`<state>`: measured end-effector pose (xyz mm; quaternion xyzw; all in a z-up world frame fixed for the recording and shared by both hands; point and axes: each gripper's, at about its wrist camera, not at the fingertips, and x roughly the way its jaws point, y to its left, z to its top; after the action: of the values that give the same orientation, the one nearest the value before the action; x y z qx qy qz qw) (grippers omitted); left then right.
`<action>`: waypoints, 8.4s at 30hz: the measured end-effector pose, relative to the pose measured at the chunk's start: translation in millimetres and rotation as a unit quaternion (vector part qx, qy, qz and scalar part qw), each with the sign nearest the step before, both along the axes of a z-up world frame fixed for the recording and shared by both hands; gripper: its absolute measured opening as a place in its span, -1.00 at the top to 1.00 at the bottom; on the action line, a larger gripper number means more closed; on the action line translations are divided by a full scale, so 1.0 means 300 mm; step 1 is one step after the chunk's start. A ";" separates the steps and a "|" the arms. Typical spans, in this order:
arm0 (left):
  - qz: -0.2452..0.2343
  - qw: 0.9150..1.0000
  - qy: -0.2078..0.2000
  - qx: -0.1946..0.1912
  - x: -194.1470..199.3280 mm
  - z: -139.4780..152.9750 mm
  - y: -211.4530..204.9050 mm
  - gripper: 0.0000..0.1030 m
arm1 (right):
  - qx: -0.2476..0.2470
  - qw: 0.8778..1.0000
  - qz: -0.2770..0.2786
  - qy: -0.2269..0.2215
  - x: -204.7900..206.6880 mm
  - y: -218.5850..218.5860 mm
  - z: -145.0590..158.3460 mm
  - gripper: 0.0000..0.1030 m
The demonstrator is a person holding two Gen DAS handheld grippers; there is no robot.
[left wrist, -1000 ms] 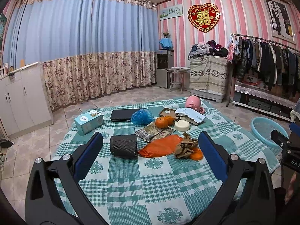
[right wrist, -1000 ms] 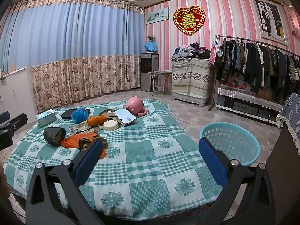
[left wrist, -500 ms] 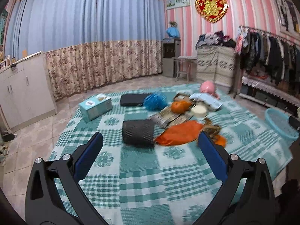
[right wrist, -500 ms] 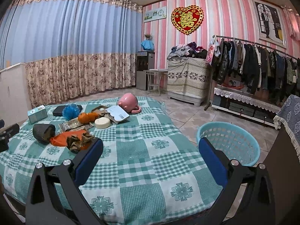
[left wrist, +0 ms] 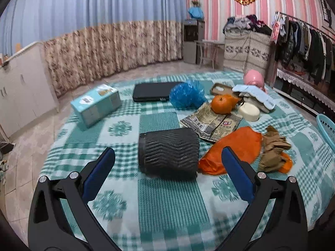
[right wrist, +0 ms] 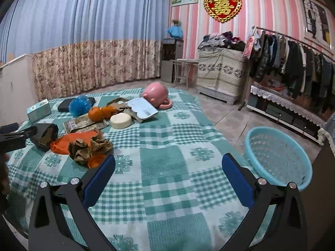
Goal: Collect trash
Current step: 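Grasp the black ribbed cylinder with left tool while right tool grasps brown paper, then release the black cylinder into the blue basket with left tool while right tool carries paper, then open the right tool to drop the brown paper into the basket, then move both tools back over the table, then grasp another brown paper with right tool while left tool grasps the orange plastic bag, then release the orange bag into the basket with left tool while right tool carries paper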
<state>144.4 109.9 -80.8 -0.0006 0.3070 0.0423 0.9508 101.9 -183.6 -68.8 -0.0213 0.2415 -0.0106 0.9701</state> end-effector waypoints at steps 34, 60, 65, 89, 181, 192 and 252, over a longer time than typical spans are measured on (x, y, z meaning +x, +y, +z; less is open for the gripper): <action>0.036 0.999 0.024 0.007 -0.069 -0.063 0.160 -0.36 | -0.012 0.965 0.220 0.145 0.257 0.409 -0.145 -0.20; -0.079 0.994 -0.080 0.016 -0.039 0.296 -0.343 -0.35 | 0.097 0.994 0.053 -0.008 0.073 -0.273 0.183 0.29; -0.139 0.986 -0.095 -0.013 0.026 0.385 -0.580 -0.35 | 0.090 0.994 -0.059 -0.035 0.029 -0.530 0.243 0.29; -0.371 0.928 0.021 -0.018 0.342 0.108 -1.635 -0.35 | 0.116 0.954 -0.278 -0.004 0.024 -1.144 0.060 0.29; 0.068 0.997 0.005 -0.026 0.026 0.008 0.090 -0.90 | -0.009 0.975 0.178 0.133 0.381 0.281 -0.145 -0.35; 0.024 0.998 0.022 -0.059 0.057 -0.019 -0.039 -0.90 | 0.025 0.980 0.162 0.111 0.375 0.136 -0.083 0.26; -0.235 0.966 -0.104 -0.029 0.241 0.526 -0.949 1.00 | 0.106 0.977 -0.183 -0.026 0.148 -0.904 0.088 0.26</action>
<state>216.8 -174.8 76.9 0.0396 0.1986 -0.1916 0.9603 146.4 -454.9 -42.3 0.1266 0.2157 -0.1628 0.9544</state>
